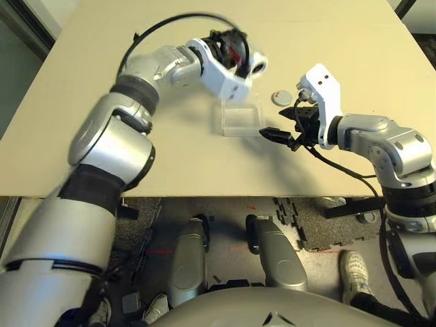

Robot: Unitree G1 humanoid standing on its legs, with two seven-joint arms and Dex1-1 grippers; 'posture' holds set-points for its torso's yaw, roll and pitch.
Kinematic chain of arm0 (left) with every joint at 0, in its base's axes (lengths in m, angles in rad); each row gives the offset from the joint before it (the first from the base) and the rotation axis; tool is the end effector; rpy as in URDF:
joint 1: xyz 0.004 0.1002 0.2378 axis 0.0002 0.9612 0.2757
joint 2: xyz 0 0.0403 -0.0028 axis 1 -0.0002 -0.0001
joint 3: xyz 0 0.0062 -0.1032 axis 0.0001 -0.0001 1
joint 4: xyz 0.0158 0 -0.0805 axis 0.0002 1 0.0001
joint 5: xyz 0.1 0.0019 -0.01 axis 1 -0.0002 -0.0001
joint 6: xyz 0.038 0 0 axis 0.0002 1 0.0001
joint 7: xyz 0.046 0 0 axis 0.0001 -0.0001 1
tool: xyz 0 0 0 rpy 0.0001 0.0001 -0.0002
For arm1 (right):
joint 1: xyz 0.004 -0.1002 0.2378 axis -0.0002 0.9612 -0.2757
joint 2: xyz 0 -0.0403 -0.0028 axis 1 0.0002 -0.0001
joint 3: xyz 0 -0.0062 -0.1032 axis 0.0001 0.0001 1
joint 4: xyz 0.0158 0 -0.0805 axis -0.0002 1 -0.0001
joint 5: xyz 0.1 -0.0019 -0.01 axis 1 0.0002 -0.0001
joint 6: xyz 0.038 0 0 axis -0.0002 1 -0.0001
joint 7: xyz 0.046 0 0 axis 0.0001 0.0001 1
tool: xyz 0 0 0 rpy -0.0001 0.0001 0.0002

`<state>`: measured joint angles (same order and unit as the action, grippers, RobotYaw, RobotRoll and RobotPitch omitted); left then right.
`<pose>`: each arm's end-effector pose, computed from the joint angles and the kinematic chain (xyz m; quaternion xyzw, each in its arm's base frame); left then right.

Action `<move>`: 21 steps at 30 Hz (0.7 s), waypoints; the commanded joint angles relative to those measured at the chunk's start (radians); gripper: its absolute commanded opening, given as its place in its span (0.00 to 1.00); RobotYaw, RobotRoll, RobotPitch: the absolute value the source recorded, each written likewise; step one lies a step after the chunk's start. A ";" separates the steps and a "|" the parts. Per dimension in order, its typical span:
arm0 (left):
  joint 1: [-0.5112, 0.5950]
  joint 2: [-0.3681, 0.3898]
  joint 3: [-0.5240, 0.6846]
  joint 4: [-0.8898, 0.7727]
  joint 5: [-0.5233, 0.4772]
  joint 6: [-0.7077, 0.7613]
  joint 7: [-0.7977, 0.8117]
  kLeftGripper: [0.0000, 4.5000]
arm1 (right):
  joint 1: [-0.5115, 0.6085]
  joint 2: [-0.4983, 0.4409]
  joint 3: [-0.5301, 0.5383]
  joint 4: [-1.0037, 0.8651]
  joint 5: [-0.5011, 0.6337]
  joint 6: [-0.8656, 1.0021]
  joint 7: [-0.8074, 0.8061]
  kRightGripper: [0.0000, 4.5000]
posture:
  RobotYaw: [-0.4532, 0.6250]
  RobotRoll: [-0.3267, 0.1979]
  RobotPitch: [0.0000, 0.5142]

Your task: Pour the medicine from the bottle into the box.

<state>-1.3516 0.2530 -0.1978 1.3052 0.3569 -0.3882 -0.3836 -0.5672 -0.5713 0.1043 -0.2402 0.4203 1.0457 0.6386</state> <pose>0.3794 0.1207 0.2282 0.4163 -0.1249 -0.2801 0.8559 0.2661 -0.1850 0.1842 -0.0964 0.1976 0.3921 0.8933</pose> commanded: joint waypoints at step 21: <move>0.195 0.014 0.285 -0.118 -0.298 0.271 0.129 0.55 | 0.006 -0.040 0.024 -0.028 0.006 0.047 0.031 1.00 | 0.39 0.62 0.38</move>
<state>-1.1285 0.2400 0.1365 1.2005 -0.0068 -0.0646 -0.2688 -0.5630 -0.6057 0.1092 -0.2589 0.4220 1.0828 0.6640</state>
